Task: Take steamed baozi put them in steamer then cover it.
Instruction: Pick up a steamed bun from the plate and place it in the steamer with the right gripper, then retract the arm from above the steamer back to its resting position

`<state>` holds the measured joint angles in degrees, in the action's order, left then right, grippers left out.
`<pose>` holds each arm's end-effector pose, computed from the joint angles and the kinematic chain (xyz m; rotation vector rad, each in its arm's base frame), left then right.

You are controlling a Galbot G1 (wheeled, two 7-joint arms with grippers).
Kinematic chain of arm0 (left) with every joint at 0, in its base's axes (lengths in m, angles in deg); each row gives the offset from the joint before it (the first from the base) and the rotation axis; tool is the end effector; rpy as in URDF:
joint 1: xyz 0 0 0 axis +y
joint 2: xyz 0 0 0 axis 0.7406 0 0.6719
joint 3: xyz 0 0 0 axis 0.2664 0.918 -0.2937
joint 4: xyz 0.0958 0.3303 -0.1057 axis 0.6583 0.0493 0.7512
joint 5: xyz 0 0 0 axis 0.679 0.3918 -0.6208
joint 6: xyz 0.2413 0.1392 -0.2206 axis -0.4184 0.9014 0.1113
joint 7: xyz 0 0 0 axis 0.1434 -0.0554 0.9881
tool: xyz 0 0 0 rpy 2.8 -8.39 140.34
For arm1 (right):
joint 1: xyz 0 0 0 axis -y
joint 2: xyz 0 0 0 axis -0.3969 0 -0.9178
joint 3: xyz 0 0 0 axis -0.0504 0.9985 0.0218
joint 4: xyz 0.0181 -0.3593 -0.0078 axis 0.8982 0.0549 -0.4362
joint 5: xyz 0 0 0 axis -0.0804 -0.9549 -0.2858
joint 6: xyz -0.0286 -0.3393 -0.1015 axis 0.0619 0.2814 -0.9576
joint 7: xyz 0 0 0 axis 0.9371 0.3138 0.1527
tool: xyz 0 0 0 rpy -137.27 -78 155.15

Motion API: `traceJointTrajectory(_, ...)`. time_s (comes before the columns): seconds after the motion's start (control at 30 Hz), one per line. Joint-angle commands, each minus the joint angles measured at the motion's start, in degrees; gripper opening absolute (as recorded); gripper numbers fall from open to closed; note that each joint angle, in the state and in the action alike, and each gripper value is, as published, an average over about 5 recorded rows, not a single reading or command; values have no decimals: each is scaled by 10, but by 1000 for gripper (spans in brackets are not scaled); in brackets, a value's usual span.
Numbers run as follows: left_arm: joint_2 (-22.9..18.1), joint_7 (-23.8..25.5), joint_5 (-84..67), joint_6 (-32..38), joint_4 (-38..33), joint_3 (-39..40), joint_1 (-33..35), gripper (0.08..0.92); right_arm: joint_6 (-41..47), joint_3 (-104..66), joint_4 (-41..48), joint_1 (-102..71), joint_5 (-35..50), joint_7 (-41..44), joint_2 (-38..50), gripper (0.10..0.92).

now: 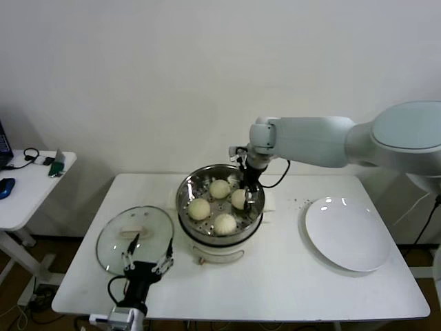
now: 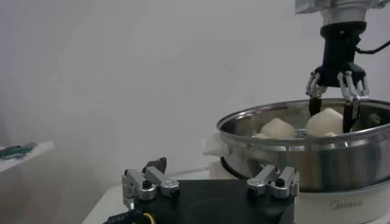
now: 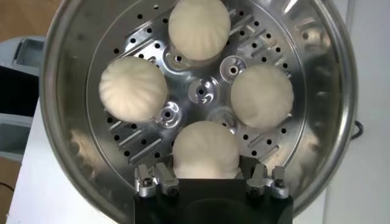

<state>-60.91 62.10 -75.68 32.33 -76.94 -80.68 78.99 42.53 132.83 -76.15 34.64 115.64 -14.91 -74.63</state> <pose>0.1375 0.0062 -0.3262 -0.0719 -3.0262 -0.2527 0.6070 0.0944 -0.1001 1.3832 -1.2965 1.2848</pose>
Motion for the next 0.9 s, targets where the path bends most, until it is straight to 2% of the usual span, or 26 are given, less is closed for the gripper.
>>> traceJointTrajectory(0.03, 1, 0, 0, 0, 2, 0, -1, 823, 15, -6, 9, -16, -4, -19, -8, 781)
traceJointTrajectory(0.13, 1, 0, 0, 0, 2, 0, -2, 823, 16, -11, 6, -8, 7, -14, -2, 816)
traceJointTrajectory(0.3, 0, -1, 0, -1, 2, 1, -5, 823, 10, -14, -6, 21, 18, 20, 23, 822)
traceJointTrajectory(0.53, 3, -3, 0, 0, 5, -2, -6, 823, -7, -35, -45, 68, 35, 37, 106, 823)
traceJointTrajectory(0.7, 8, -4, 0, 2, 5, -9, -5, 823, -28, -52, -88, 84, 43, -2, 186, 823)
traceJointTrajectory(0.9, 8, -5, 6, 5, 6, -16, -4, 823, -61, -133, -133, 41, 51, -119, 304, 823)
